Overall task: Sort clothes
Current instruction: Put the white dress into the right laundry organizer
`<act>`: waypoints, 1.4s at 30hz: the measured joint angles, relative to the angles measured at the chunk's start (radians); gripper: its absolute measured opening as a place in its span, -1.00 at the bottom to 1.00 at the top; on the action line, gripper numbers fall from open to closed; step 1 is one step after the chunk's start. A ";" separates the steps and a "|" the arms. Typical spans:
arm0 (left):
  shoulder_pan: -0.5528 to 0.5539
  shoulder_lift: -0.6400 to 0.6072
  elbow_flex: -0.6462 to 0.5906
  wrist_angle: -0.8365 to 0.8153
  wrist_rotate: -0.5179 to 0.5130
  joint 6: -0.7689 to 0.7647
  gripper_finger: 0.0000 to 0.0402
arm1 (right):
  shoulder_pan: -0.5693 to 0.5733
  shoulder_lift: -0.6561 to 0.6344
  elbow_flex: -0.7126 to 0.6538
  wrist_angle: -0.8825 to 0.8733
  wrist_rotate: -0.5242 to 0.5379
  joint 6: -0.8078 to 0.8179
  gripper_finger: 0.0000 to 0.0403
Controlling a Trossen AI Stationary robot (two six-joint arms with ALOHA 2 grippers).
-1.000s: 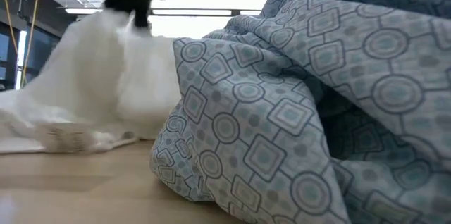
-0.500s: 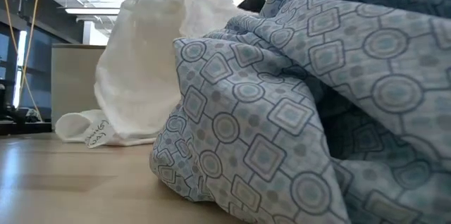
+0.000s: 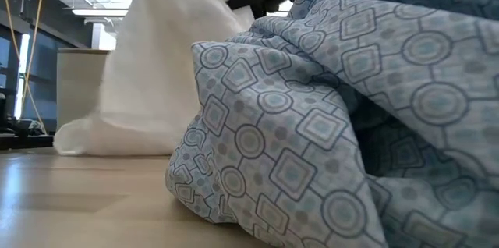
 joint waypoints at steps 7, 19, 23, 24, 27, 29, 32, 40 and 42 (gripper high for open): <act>0.001 -0.011 0.010 0.029 -0.019 -0.053 -0.95 | 0.023 -0.083 -0.003 -0.020 0.154 0.067 -0.91; 0.002 -0.145 0.011 -0.046 -0.104 -0.097 -0.25 | 0.019 -0.556 -0.003 -0.295 0.614 0.099 -0.95; 0.002 -0.167 0.010 -0.049 -0.126 -0.082 -0.20 | 0.019 -0.718 -0.003 -0.211 0.852 0.049 -0.97; 0.002 -0.169 0.010 -0.051 -0.126 -0.082 -0.20 | 0.019 -0.752 -0.003 -0.175 0.914 0.016 -0.98; 0.002 -0.167 0.010 -0.052 -0.126 -0.082 -0.20 | 0.013 -0.832 -0.003 -0.003 1.067 -0.131 -0.97; 0.002 -0.164 0.010 -0.052 -0.126 -0.082 -0.20 | -0.007 -0.866 -0.002 0.176 1.099 -0.255 -0.97; 0.002 -0.159 0.009 -0.052 -0.126 -0.082 -0.20 | -0.047 -0.884 0.000 0.481 1.039 -0.428 -0.98; 0.002 -0.141 0.009 -0.037 -0.125 -0.082 -0.20 | -0.186 -0.838 0.000 0.864 0.911 -0.471 -0.98; 0.002 -0.139 0.009 -0.036 -0.124 -0.082 -0.20 | -0.237 -0.813 0.000 0.865 0.906 -0.365 -0.97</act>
